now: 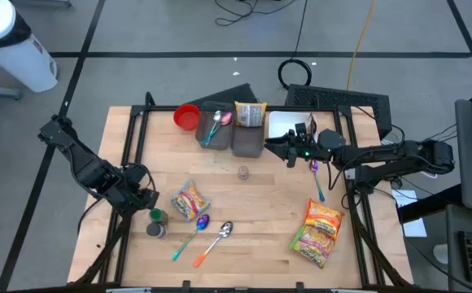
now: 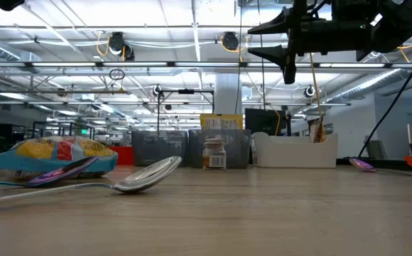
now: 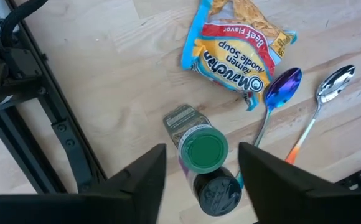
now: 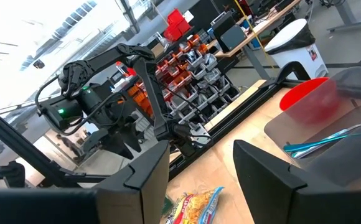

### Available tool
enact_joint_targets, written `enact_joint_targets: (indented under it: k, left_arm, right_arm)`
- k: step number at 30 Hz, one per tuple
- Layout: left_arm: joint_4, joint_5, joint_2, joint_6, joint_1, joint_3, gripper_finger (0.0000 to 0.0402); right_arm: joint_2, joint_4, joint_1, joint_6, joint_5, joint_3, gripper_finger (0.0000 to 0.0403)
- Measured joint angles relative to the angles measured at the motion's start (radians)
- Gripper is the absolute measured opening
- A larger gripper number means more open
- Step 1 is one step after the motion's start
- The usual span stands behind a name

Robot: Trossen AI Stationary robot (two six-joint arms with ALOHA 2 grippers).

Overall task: Pick & Place Food Item
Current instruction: Put the green seasoning bottle into the white bin

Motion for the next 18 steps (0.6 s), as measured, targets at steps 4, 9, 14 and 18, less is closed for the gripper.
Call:
enact_joint_targets:
  k: [4, 9, 14, 18]
  left_arm:
    - [0.0, 0.005, 0.0, -0.011, 0.0, 0.0, 0.0132]
    - [0.015, 0.008, 0.0, -0.011, 0.0, 0.0, 0.0068]
    - [0.038, -0.024, 0.0, 0.109, 0.0, 0.0, 0.003]
    - [0.03, -0.024, -0.002, 0.082, 0.01, 0.0, 0.0007]
  right_arm:
    - [0.0, 0.0, 0.0, 0.0, 0.001, 0.0, 0.0171]
    - [0.0, 0.0, 0.0, 0.0, 0.001, 0.0, 0.0171]
    - [0.0, 0.0, 0.0, 0.0, 0.001, 0.0, 0.0171]
    - [0.0, 0.0, 0.0, 0.0, 0.001, 0.0, 0.0171]
